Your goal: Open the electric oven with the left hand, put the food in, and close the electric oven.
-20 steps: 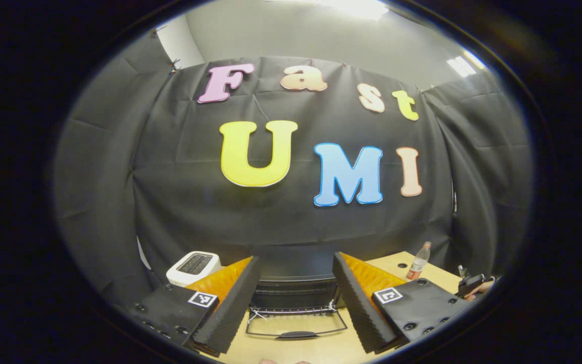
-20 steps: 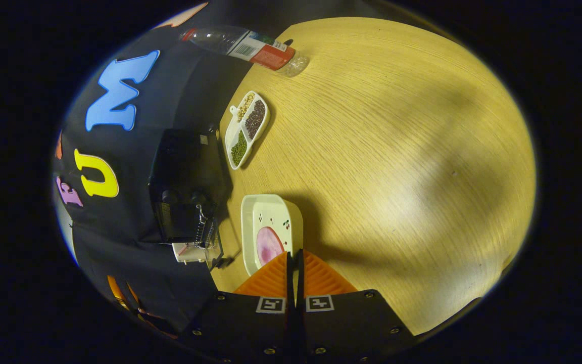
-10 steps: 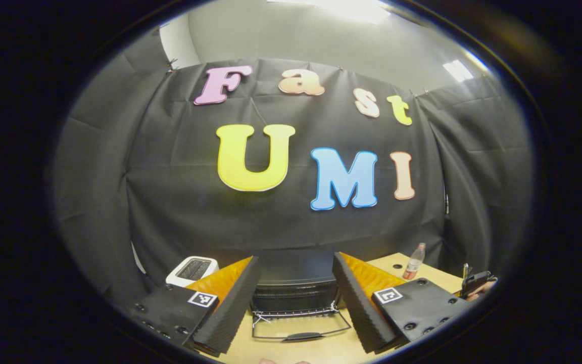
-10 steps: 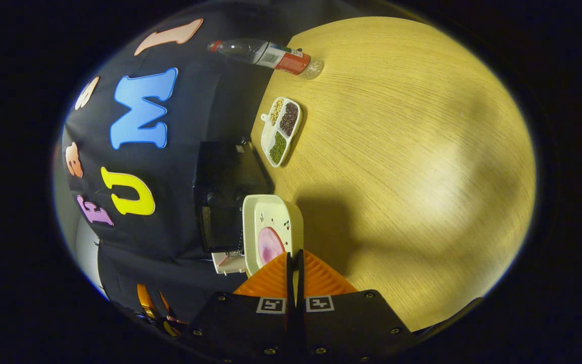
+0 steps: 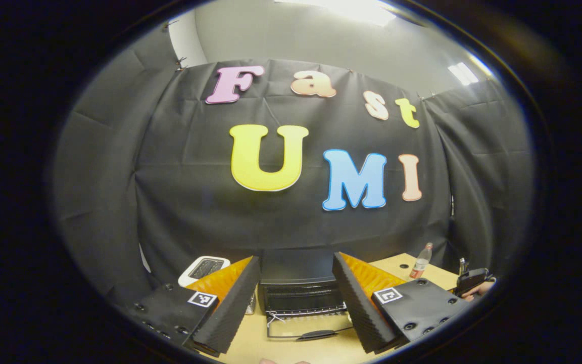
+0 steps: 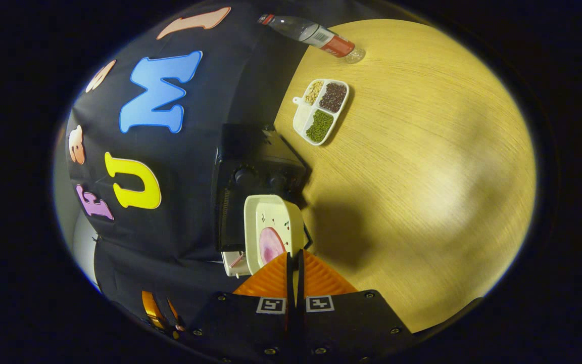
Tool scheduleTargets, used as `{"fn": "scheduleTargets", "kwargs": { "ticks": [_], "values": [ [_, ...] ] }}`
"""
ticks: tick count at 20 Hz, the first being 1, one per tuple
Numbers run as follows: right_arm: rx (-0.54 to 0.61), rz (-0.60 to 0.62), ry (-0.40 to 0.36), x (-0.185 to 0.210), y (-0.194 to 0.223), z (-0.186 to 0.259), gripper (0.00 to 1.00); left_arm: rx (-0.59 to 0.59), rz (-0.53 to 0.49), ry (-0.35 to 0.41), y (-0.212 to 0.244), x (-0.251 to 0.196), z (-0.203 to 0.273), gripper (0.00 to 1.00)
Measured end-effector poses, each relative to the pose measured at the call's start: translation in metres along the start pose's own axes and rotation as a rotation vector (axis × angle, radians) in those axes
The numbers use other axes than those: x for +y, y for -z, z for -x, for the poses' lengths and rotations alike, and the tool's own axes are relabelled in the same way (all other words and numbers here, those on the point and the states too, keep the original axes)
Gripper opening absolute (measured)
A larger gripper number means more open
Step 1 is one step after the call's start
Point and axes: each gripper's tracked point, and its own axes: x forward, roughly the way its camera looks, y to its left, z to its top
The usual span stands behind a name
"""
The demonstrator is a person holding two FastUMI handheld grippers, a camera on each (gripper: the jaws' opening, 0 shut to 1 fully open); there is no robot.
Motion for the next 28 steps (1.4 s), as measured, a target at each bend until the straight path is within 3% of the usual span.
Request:
{"fn": "scheduleTargets", "kwargs": {
  "ticks": [7, 11, 13, 15, 23, 28],
  "values": [
    [-0.054, -0.032, 0.037, 0.037, 0.022, -0.076, 0.00, 0.003, 0.012, -0.065, 0.001, 0.039, 0.012, 0.92],
    [-0.131, -0.138, 0.044, 0.058, 0.028, -0.121, 0.00, 0.029, 0.011, -0.102, 0.009, 0.064, 0.020, 0.92],
    [-0.187, -0.188, 0.040, 0.068, 0.026, -0.139, 0.00, 0.038, 0.011, -0.124, 0.011, 0.077, 0.028, 0.97],
    [-0.251, -0.253, 0.026, 0.076, 0.021, -0.157, 0.00, 0.046, 0.009, -0.145, 0.013, 0.090, 0.033, 0.92],
    [-0.425, -0.457, 0.016, 0.094, 0.005, -0.215, 0.00, 0.074, 0.008, -0.217, 0.016, 0.121, 0.049, 1.00],
    [-0.468, -0.457, 0.059, 0.097, 0.008, -0.250, 0.01, 0.093, -0.012, -0.256, 0.022, 0.136, 0.062, 1.00]
  ]
}}
